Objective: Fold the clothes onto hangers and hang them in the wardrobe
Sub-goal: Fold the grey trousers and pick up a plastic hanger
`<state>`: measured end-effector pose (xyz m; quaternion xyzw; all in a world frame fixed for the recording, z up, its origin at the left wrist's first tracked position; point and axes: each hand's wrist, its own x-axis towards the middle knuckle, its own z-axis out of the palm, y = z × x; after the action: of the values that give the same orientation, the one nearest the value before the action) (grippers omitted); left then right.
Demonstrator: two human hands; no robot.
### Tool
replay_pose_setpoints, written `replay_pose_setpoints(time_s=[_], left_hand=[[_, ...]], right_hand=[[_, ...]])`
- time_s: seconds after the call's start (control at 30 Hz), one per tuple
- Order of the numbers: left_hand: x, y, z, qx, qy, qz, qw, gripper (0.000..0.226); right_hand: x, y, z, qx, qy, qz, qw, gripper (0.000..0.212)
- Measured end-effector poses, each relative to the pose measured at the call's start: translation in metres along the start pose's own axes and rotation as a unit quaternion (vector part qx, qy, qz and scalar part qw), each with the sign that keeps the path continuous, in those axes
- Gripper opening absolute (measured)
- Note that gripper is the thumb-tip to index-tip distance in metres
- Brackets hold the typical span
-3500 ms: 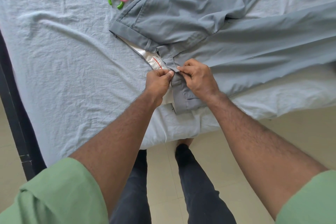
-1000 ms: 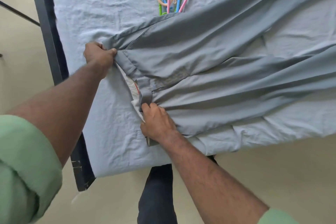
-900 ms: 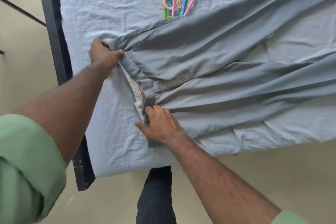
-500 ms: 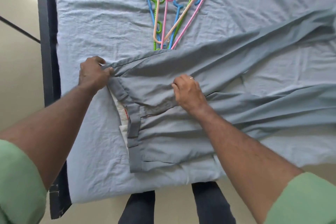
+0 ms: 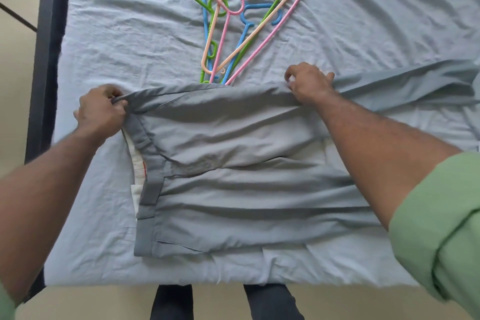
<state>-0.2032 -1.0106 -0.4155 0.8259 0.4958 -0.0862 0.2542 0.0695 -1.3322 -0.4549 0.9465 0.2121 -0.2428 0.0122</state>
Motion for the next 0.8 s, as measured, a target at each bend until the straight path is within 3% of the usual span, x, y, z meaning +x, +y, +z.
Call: replay_pose_setpoints(time_s=[0.13, 0.23, 0.47, 0.63, 0.8], left_hand=[[-0.011, 0.0, -0.002, -0.015, 0.019, -0.018, 1.0, 0.014], [-0.019, 0.002, -0.004, -0.026, 0.032, -0.024, 0.999, 0.015], [-0.047, 0.001, -0.013, -0.058, 0.071, 0.004, 0.996, 0.017], [-0.079, -0.011, -0.02, -0.064, 0.09, 0.068, 0.992, 0.015], [-0.134, -0.046, -0.013, 0.065, 0.051, 0.171, 0.982, 0.01]], right_hand=[[0.008, 0.003, -0.01, -0.088, -0.083, -0.042, 0.992, 0.014], [0.011, 0.007, -0.019, -0.125, -0.067, -0.091, 0.986, 0.005], [-0.014, 0.049, -0.024, 0.05, 0.068, -0.159, 0.984, 0.014], [-0.067, 0.082, -0.003, 0.078, 0.023, -0.206, 0.975, 0.017], [-0.134, 0.099, 0.031, 0.031, 0.008, -0.241, 0.97, 0.01]])
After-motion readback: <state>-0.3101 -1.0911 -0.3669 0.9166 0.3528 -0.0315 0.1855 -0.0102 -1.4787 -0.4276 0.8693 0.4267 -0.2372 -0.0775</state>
